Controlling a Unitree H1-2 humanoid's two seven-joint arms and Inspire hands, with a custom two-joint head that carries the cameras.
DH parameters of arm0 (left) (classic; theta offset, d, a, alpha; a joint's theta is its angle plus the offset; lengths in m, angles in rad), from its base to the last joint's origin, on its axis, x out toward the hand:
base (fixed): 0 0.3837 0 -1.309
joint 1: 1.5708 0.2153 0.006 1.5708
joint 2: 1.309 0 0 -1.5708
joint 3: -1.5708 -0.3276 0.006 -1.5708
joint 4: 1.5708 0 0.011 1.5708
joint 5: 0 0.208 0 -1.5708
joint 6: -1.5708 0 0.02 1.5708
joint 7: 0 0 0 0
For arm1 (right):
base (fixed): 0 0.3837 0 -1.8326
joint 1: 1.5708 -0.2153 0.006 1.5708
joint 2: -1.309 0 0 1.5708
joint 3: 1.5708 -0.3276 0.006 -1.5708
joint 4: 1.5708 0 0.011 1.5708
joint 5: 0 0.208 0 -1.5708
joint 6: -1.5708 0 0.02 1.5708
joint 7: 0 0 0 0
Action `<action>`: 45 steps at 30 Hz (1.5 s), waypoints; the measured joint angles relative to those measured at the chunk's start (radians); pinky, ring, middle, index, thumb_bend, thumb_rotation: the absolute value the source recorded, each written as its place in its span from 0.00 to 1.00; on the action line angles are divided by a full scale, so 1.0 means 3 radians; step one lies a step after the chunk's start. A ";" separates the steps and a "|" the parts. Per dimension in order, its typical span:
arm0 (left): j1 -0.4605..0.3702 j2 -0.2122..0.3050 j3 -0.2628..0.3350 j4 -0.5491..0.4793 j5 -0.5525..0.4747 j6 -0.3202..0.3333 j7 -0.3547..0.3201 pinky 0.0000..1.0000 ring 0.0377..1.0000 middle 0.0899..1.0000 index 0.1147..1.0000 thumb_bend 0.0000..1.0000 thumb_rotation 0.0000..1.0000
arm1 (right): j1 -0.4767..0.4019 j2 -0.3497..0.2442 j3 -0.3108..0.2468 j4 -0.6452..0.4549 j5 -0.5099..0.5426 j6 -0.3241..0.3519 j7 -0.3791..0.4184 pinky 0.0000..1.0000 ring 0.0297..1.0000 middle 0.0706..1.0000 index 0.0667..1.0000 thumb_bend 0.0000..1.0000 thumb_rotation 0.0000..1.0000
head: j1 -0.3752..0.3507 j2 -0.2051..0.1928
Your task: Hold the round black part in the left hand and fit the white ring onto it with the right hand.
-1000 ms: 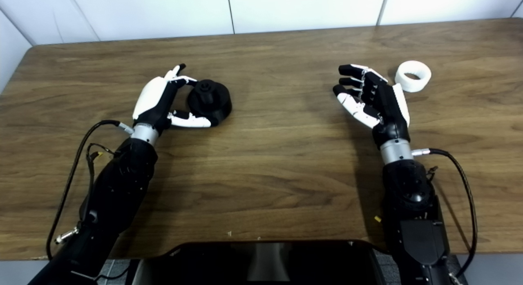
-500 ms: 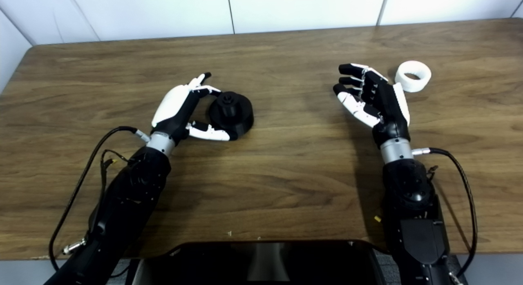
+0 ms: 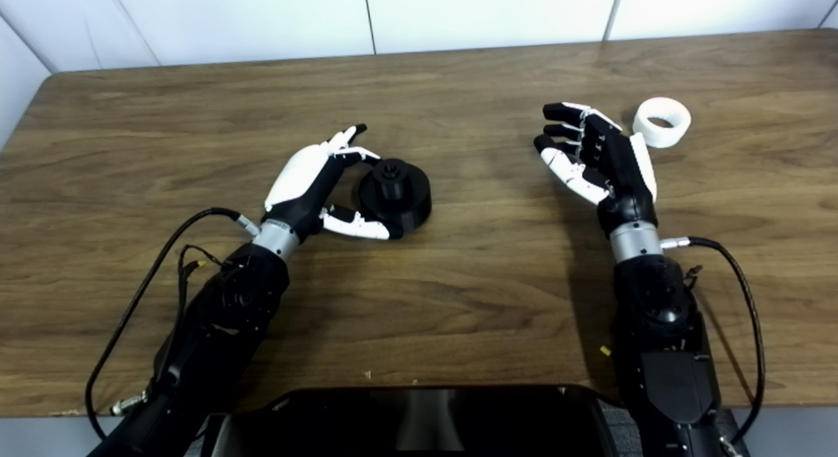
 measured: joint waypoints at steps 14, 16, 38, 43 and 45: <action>0.0078 -0.0073 -0.0044 -0.0073 0.0023 -0.0109 -0.0080 1.00 1.00 1.00 0.57 1.00 0.36 | 0.0000 0.0005 0.0005 0.0021 0.0004 -0.0046 0.0000 0.64 0.71 0.74 0.66 0.52 0.31 | 0.0005 0.0020; 0.0086 -0.0078 -0.0042 -0.0080 0.0022 -0.0109 -0.0085 1.00 1.00 1.00 0.57 1.00 0.36 | 0.0000 0.0004 0.0005 0.0021 0.0004 -0.0046 0.0000 0.63 0.71 0.74 0.66 0.53 0.32 | -0.0005 0.0026; 0.0133 -0.0084 -0.0022 -0.0146 0.0019 -0.0120 -0.0159 1.00 1.00 1.00 0.58 1.00 0.37 | 0.0000 -0.0007 0.0005 -0.0003 -0.0015 -0.0025 0.0004 0.63 0.70 0.73 0.67 0.54 0.31 | -0.0056 0.0036; 0.0133 -0.0085 -0.0014 -0.0145 0.0017 -0.0121 -0.0159 1.00 1.00 1.00 0.57 1.00 0.37 | -0.0001 -0.0044 0.0021 -0.0002 -0.0073 -0.0025 0.0007 0.63 0.70 0.73 0.67 0.55 0.32 | -0.0056 0.0036; 0.0133 -0.0085 -0.0010 -0.0143 0.0017 -0.0123 -0.0159 1.00 1.00 1.00 0.57 1.00 0.36 | -0.0004 -0.0097 0.0052 -0.0001 -0.0141 -0.0026 0.0022 0.60 0.69 0.73 0.68 0.54 0.27 | -0.0178 0.0015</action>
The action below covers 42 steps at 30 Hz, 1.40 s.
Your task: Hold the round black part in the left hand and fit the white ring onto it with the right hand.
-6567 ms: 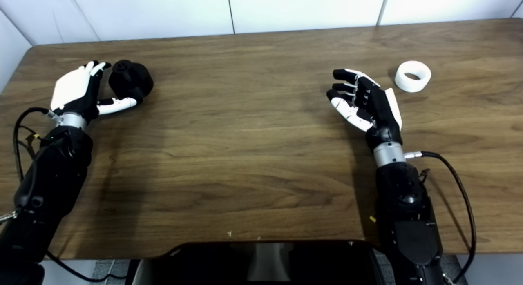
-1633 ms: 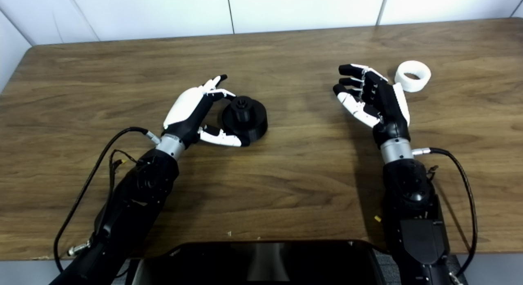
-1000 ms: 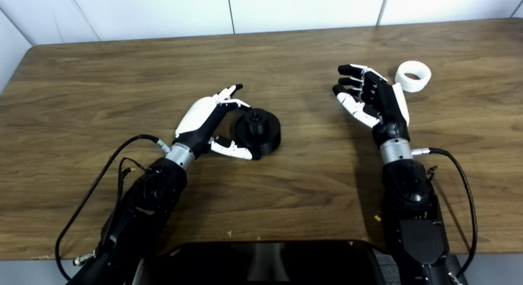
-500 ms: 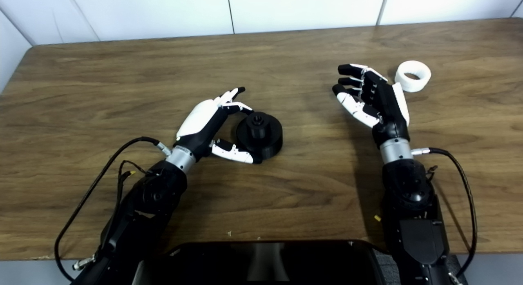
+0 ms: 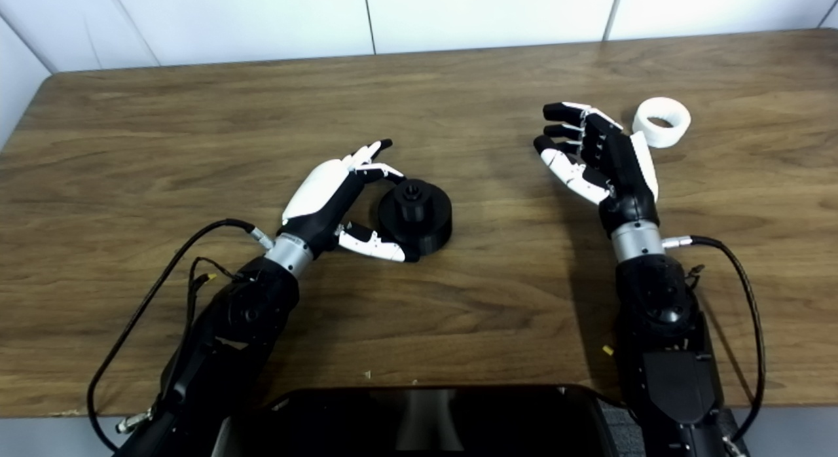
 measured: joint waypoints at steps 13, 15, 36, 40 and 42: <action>0.0005 0.0047 0.0092 0.0000 -0.0045 -0.0087 -0.0043 1.00 1.00 1.00 0.56 1.00 0.33 | -0.0155 -0.0157 0.0140 -0.0051 -0.0669 0.0129 -0.0020 0.60 0.70 0.73 0.67 0.59 0.19 | -0.0732 -0.0087; 0.0007 0.0064 0.0109 0.0000 -0.0053 -0.0103 -0.0052 1.00 1.00 1.00 0.57 1.00 0.32 | -0.0161 -0.0152 0.0142 -0.0054 -0.0694 0.0133 -0.0021 0.60 0.70 0.72 0.66 0.59 0.19 | -0.0809 -0.0102; 0.0032 0.0193 0.0214 -0.0025 -0.0171 -0.0191 -0.0163 1.00 1.00 1.00 0.57 1.00 0.26 | -0.0360 -0.0570 0.0480 -0.0095 -0.2060 0.0184 -0.0094 0.61 0.74 0.75 0.68 0.56 0.32 | -0.1305 -0.0240; 0.0034 0.0192 0.0216 -0.0025 -0.0168 -0.0198 -0.0165 1.00 1.00 1.00 0.57 1.00 0.25 | -0.0483 -0.0827 0.0521 -0.0095 -0.2510 0.0280 -0.0038 0.77 0.85 0.83 0.75 0.59 0.38 | -0.1279 -0.0240; 0.0034 0.0192 0.0216 -0.0025 -0.0168 -0.0202 -0.0167 1.00 1.00 1.00 0.57 1.00 0.25 | -0.0544 -0.0968 0.0548 -0.0090 -0.2669 0.0345 0.0092 0.83 0.90 0.85 0.78 0.63 0.40 | -0.1264 -0.0230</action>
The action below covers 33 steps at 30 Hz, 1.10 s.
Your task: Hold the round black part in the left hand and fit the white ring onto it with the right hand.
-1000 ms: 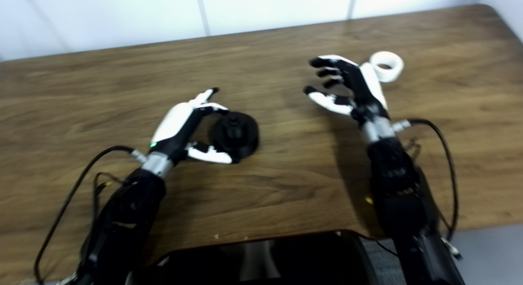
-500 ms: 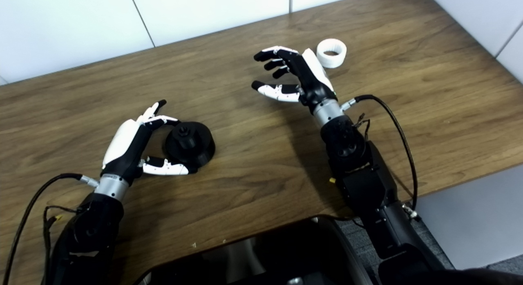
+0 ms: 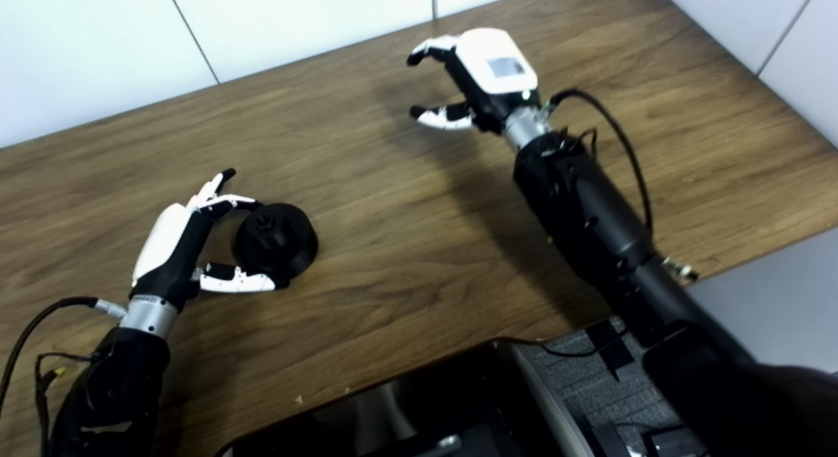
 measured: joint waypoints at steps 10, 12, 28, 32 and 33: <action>0.0000 -0.0002 0.0001 0.0000 0.0002 -0.0002 0.0000 1.00 1.00 1.00 0.58 1.00 0.26 | -0.0243 -0.0248 0.0019 0.0056 -0.0273 0.0281 0.0534 0.91 0.96 0.89 0.83 0.75 0.45 | 0.0031 -0.0015; 0.0001 -0.0002 0.0001 0.0000 -0.0001 -0.0003 0.0000 1.00 1.00 1.00 0.58 1.00 0.26 | -0.0261 -0.0276 0.0019 0.0090 -0.0273 0.0281 0.0538 0.91 0.96 0.89 0.83 0.76 0.44 | 0.0031 -0.0015; 0.0009 -0.0001 0.0028 0.0001 -0.0003 -0.0013 -0.0004 1.00 1.00 1.00 0.58 1.00 0.26 | -0.0457 -0.0476 0.0035 0.0505 -0.0263 0.0352 0.0806 0.99 0.94 0.88 0.86 0.80 0.56 | 0.0133 -0.0031; 0.0019 0.0000 0.0042 0.0001 -0.0003 -0.0015 -0.0004 1.00 1.00 1.00 0.57 1.00 0.27 | -0.0538 -0.0539 0.0046 0.0608 -0.0259 0.0369 0.0898 0.96 0.93 0.89 0.87 0.82 0.57 | 0.0159 -0.0020; 0.0022 0.0000 0.0045 0.0001 -0.0002 -0.0015 -0.0004 1.00 1.00 1.00 0.57 1.00 0.27 | -0.0554 -0.0548 0.0048 0.0635 -0.0258 0.0370 0.0900 0.96 0.93 0.89 0.87 0.83 0.57 | 0.0159 -0.0020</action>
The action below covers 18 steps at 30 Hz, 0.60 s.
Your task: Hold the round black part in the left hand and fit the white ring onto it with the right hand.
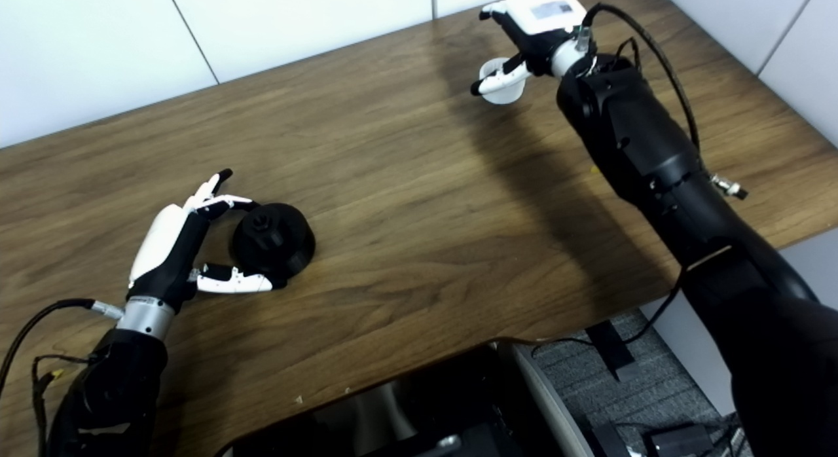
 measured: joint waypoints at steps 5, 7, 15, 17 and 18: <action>0.0001 0.0000 0.0003 0.0000 0.0001 -0.0007 0.0000 1.00 1.00 1.00 0.57 1.00 0.28 | -0.0016 -0.0016 0.0011 0.0137 0.0026 0.0043 0.0023 0.97 0.92 0.91 0.86 0.82 0.52 | 0.0005 -0.0005; 0.0001 0.0000 0.0003 0.0000 0.0002 -0.0007 0.0000 1.00 1.00 1.00 0.57 1.00 0.28 | -0.0016 -0.0016 0.0013 0.0202 0.0057 0.0051 0.0027 0.96 0.91 0.92 0.86 0.82 0.51 | 0.0020 -0.0005; 0.0001 0.0000 0.0004 0.0000 0.0003 -0.0006 -0.0003 1.00 1.00 1.00 0.57 1.00 0.28 | -0.0028 -0.0015 0.0052 0.0327 0.0170 0.0065 0.0089 0.98 0.87 0.89 0.89 0.81 0.49 | 0.0036 0.0005; 0.0001 0.0000 0.0005 0.0000 0.0004 -0.0006 -0.0005 1.00 1.00 1.00 0.57 1.00 0.28 | -0.0044 -0.0015 0.0072 0.0343 0.0211 0.0068 0.0154 0.99 0.87 0.90 0.89 0.81 0.47 | 0.0046 0.0010; 0.0001 0.0000 0.0005 0.0000 0.0004 -0.0006 -0.0005 1.00 1.00 1.00 0.57 1.00 0.27 | -0.0056 -0.0015 0.0083 0.0355 0.0228 0.0068 0.0178 0.99 0.86 0.89 0.89 0.81 0.46 | 0.0051 0.0010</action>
